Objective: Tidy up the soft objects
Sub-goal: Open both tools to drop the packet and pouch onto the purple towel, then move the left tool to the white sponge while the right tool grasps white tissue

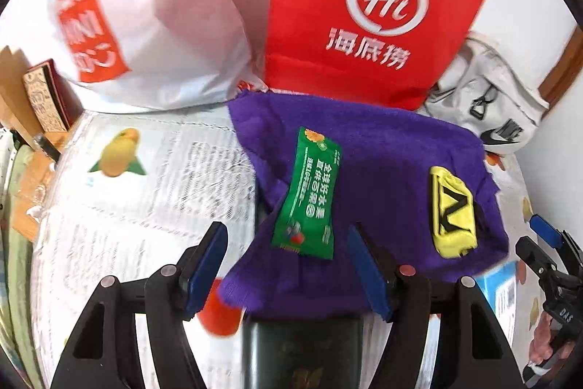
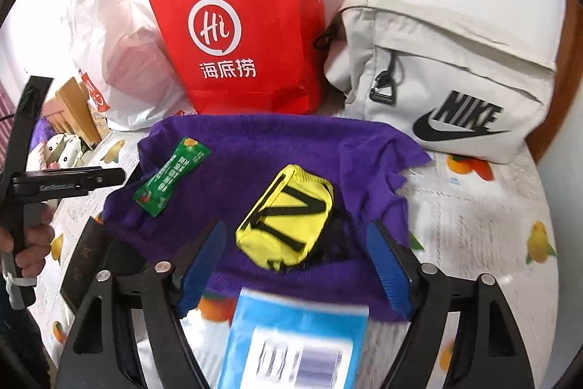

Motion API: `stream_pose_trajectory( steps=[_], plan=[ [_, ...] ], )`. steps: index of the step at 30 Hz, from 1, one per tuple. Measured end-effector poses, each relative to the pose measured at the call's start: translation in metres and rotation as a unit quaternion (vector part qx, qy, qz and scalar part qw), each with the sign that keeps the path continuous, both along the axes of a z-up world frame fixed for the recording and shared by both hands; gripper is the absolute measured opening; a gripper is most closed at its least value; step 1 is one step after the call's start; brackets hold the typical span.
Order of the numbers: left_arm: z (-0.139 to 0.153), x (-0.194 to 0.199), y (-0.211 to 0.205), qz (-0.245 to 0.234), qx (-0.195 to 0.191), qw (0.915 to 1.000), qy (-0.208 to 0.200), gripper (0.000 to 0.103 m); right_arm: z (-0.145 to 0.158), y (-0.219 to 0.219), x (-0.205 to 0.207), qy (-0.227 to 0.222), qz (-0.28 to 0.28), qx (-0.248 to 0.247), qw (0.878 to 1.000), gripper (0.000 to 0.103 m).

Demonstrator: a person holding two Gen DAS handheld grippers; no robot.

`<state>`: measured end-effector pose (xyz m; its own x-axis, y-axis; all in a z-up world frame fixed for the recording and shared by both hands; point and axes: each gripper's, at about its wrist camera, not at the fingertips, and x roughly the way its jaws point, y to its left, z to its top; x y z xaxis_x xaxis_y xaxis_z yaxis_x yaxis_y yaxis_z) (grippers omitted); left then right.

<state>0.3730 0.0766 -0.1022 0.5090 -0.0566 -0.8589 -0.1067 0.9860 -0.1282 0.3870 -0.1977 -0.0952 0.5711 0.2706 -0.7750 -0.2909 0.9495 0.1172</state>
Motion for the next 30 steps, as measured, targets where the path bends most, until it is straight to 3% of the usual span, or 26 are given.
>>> stream_pose_trajectory(
  steps=[10,15,18,24,29,30],
  plan=[
    [0.036,-0.088,0.009,-0.006,0.008,0.9995,-0.029,0.067,0.035,0.009,-0.085,-0.028,0.034,0.007,0.999,0.082],
    [0.036,-0.130,0.010,-0.003,0.005,0.9995,-0.030,0.067,0.042,0.019,-0.138,-0.039,0.045,-0.017,0.998,0.082],
    [0.029,-0.155,0.007,-0.004,-0.001,0.9997,-0.025,0.067,0.033,0.022,-0.169,-0.043,0.038,-0.037,0.998,0.082],
    [0.013,-0.188,0.000,-0.006,0.004,0.9999,-0.015,0.067,0.000,0.016,-0.207,-0.021,0.039,-0.031,0.999,0.081],
    [0.000,-0.207,-0.002,-0.001,-0.010,0.9999,-0.011,0.067,-0.026,0.010,-0.216,0.007,0.042,-0.001,0.999,0.059],
    [-0.003,-0.210,-0.002,-0.001,-0.013,0.9999,-0.010,0.067,-0.029,0.009,-0.217,0.011,0.041,0.004,0.999,0.058]
  ],
)
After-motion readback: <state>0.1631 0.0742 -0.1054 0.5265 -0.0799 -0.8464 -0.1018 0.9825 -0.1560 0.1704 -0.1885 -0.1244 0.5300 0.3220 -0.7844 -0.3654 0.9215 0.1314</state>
